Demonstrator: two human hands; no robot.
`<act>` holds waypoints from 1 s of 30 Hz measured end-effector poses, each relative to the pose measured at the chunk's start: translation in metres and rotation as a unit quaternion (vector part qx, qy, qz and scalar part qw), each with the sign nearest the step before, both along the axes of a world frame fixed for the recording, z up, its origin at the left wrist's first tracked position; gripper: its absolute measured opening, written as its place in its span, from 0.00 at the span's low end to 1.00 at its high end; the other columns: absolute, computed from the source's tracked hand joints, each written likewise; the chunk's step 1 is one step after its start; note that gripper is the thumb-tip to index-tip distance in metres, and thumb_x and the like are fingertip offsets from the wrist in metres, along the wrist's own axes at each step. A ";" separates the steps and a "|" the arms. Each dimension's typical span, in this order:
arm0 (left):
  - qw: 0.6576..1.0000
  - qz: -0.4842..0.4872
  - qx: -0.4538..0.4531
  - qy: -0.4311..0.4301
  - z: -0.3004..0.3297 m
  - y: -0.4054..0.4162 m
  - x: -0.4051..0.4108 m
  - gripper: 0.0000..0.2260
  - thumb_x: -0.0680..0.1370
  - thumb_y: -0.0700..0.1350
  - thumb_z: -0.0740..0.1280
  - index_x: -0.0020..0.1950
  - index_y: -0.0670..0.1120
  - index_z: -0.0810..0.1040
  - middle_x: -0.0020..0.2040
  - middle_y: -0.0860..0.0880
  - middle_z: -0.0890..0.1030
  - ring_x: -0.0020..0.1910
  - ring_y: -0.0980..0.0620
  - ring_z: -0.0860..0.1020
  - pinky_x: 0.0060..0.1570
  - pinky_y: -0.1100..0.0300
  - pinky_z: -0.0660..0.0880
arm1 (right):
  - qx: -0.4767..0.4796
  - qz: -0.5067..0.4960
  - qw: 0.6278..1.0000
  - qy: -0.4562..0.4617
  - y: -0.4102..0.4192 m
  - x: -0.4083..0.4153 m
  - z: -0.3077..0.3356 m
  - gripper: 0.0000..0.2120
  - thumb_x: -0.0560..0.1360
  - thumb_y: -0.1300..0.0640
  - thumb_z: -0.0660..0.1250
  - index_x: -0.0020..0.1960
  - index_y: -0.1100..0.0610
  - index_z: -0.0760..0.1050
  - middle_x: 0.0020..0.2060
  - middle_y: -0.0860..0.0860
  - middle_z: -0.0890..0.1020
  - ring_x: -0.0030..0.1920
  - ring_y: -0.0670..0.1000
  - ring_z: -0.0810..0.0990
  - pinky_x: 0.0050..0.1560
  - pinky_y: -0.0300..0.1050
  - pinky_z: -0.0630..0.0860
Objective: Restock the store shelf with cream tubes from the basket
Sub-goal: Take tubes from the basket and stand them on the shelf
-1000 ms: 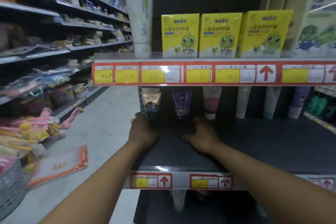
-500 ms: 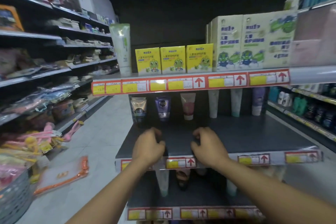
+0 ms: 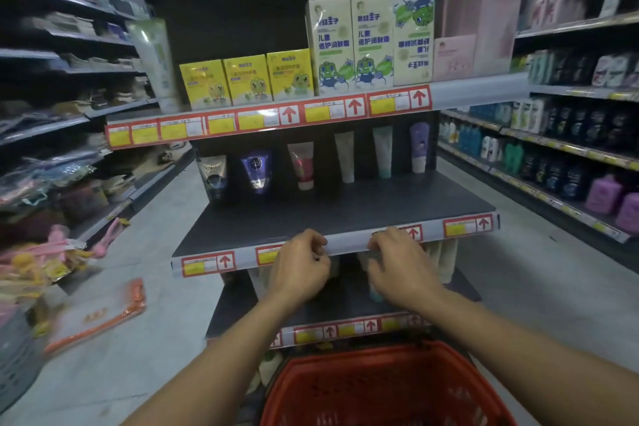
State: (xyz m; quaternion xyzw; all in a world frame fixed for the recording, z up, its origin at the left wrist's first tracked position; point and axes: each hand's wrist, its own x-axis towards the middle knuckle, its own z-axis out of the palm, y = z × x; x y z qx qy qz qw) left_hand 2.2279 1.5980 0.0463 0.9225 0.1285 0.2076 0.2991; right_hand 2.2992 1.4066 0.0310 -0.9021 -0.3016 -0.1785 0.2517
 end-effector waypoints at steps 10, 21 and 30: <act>0.997 -0.018 0.010 0.071 -0.073 -0.018 -0.011 0.09 0.75 0.45 0.70 0.54 0.55 0.80 0.45 0.59 0.82 0.48 0.51 0.82 0.51 0.52 0.81 | -0.042 -0.019 0.995 0.090 -0.036 -0.006 -0.077 0.13 0.78 0.51 0.67 0.61 0.51 0.77 0.55 0.48 0.78 0.58 0.50 0.77 0.56 0.50 0.78; 0.980 -0.036 -0.026 0.192 -0.188 -0.022 -0.005 0.08 0.74 0.44 0.70 0.50 0.55 0.78 0.44 0.56 0.83 0.47 0.50 0.82 0.50 0.55 0.79 | -0.102 -0.041 0.966 0.236 -0.055 0.006 -0.201 0.08 0.72 0.54 0.67 0.50 0.55 0.78 0.47 0.54 0.81 0.50 0.57 0.80 0.50 0.50 0.78; 0.945 -0.047 -0.043 0.322 -0.294 -0.014 -0.006 0.13 0.75 0.39 0.69 0.55 0.55 0.82 0.50 0.53 0.85 0.50 0.51 0.84 0.54 0.56 0.80 | -0.219 -0.099 0.889 0.390 -0.078 0.006 -0.322 0.15 0.73 0.49 0.64 0.56 0.54 0.79 0.51 0.55 0.84 0.52 0.59 0.83 0.52 0.51 0.80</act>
